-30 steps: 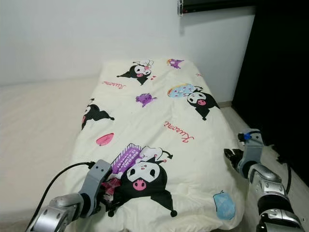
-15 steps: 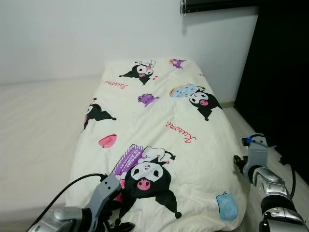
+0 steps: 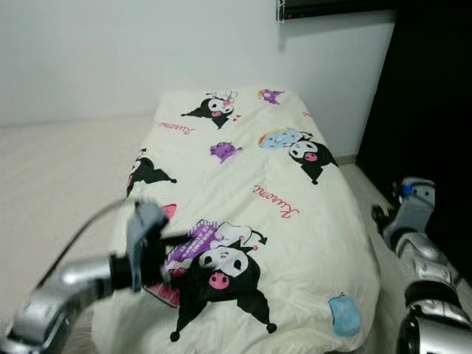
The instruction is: Clean up the room
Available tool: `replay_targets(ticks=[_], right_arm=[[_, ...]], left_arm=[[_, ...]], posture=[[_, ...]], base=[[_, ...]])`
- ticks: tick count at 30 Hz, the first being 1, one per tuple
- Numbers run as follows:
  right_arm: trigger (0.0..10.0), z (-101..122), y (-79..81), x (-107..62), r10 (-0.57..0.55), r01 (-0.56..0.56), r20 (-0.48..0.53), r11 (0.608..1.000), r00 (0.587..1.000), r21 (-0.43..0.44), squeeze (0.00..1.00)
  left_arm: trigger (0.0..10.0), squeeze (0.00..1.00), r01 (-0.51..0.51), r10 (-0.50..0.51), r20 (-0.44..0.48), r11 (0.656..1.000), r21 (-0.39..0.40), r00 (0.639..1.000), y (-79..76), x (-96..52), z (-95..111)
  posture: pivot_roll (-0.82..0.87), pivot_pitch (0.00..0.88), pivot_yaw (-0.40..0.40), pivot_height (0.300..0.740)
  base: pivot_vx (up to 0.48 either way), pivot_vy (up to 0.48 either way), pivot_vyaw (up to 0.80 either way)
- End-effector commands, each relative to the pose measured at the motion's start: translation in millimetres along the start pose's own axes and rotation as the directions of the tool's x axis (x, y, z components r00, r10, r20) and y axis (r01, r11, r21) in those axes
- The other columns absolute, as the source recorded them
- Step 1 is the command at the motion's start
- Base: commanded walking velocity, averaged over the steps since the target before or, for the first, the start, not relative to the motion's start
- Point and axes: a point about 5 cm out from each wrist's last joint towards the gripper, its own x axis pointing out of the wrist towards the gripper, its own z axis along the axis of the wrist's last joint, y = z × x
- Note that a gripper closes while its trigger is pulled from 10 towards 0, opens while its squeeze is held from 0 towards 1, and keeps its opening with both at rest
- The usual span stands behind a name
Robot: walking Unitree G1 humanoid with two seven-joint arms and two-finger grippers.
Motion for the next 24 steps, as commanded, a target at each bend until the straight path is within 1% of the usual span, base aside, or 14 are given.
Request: replay_targets(ticks=[1,3,4,6,7,10,12,14,16,17,18,20,23,24], right_arm=[[10.0,0.3,9.9,2.9,0.031,-0.031,0.021,0.999,0.999,0.023,0.0],[10.0,0.3,9.9,2.9,0.031,-0.031,0.021,0.999,0.999,0.023,0.0],[10.0,0.6,12.5,3.8,0.039,-0.04,0.024,0.999,0.999,0.026,0.0],[10.0,0.6,12.5,3.8,0.039,-0.04,0.024,0.999,0.999,0.026,0.0],[10.0,-0.2,15.3,4.5,0.047,-0.047,0.025,0.999,0.999,0.025,0.0],[10.0,-2.2,22.0,5.4,0.073,-0.074,0.033,0.997,0.997,0.032,0.0],[10.0,-2.2,22.0,5.4,0.073,-0.074,0.033,0.997,0.997,0.032,0.0],[10.0,-3.5,24.4,5.6,0.08,-0.082,0.034,0.996,0.996,0.034,0.0],[10.0,-8.6,29.4,5.5,0.094,-0.095,0.026,0.995,0.995,0.039,0.0],[10.0,-8.6,29.4,5.5,0.094,-0.095,0.026,0.995,0.995,0.039,0.0],[10.0,-11.4,32.1,5.4,0.102,-0.103,0.022,0.994,0.995,0.043,0.0],[10.0,-13.7,34.4,5.3,0.108,-0.108,0.018,0.993,0.994,0.045,0.0],[10.0,-16.5,37.4,5.1,0.116,-0.117,0.014,0.992,0.993,0.053,0.0],[10.0,-17.8,38.6,5.0,0.119,-0.119,0.013,0.991,0.993,0.054,0.0]], left_arm=[[10.0,0.0,-0.057,0.061,0.063,0.996,-0.065,0.996,5.2,-1.0,4.1],[10.0,0.0,-0.057,0.061,0.063,0.996,-0.065,0.996,5.2,-1.0,4.1],[10.0,0.0,-0.112,0.115,0.039,0.991,-0.078,0.993,10.3,2.2,-0.1],[10.0,0.0,-0.112,0.115,0.039,0.991,-0.078,0.993,10.3,2.2,-0.1],[10.0,0.0,-0.139,0.142,0.032,0.986,-0.088,0.989,12.7,5.1,-5.6],[10.0,0.0,-0.193,0.199,0.046,0.975,-0.11,0.979,16.5,10.7,-11.4],[10.0,0.0,-0.193,0.199,0.046,0.975,-0.11,0.979,16.5,10.7,-11.4],[10.0,0.0,-0.215,0.223,0.047,0.968,-0.132,0.974,18.3,12.0,-12.9],[10.0,0.0,-0.26,0.277,0.059,0.945,-0.198,0.959,23.3,14.8,-13.6],[10.0,0.0,-0.26,0.277,0.059,0.945,-0.198,0.959,23.3,14.8,-13.6],[10.0,0.0,-0.29,0.309,0.062,0.933,-0.213,0.949,26.6,15.6,-13.8],[10.0,0.0,-0.313,0.332,0.054,0.923,-0.221,0.942,29.0,16.0,-15.2],[10.0,0.0,-0.311,0.33,0.048,0.922,-0.23,0.943,28.5,18.0,-16.8],[10.0,0.0,-0.318,0.342,0.069,0.918,-0.234,0.937,28.8,18.7,-13.7]], posture=[[-0.09,0.0,0.009,0.563],[-0.09,0.0,0.009,0.563],[-0.09,0.0,0.008,0.568],[-0.09,0.0,0.008,0.568],[-0.09,0.0,0.008,0.572],[-0.09,0.0,0.008,0.581],[-0.09,0.0,0.008,0.581],[-0.08,0.0,0.009,0.586],[-0.08,0.0,0.011,0.595],[-0.08,0.0,0.011,0.595],[-0.08,0.0,0.013,0.6],[-0.08,0.0,0.016,0.604],[-0.08,0.0,0.018,0.614],[-0.08,0.0,0.018,0.623]], base=[[0.0,0.0,0.0],[0.0,0.0,0.0],[-0.48,0.0,0.0],[-0.48,0.0,0.0],[-0.48,0.0,0.0],[0.0,0.0,0.0],[0.0,0.0,0.0],[-0.371,0.0,0.0],[-0.238,0.0,0.0],[0.0,0.0,0.0],[0.0,0.0,0.0],[0.0,0.0,0.0],[-0.48,0.0,0.0],[0.0,0.0,0.0]])
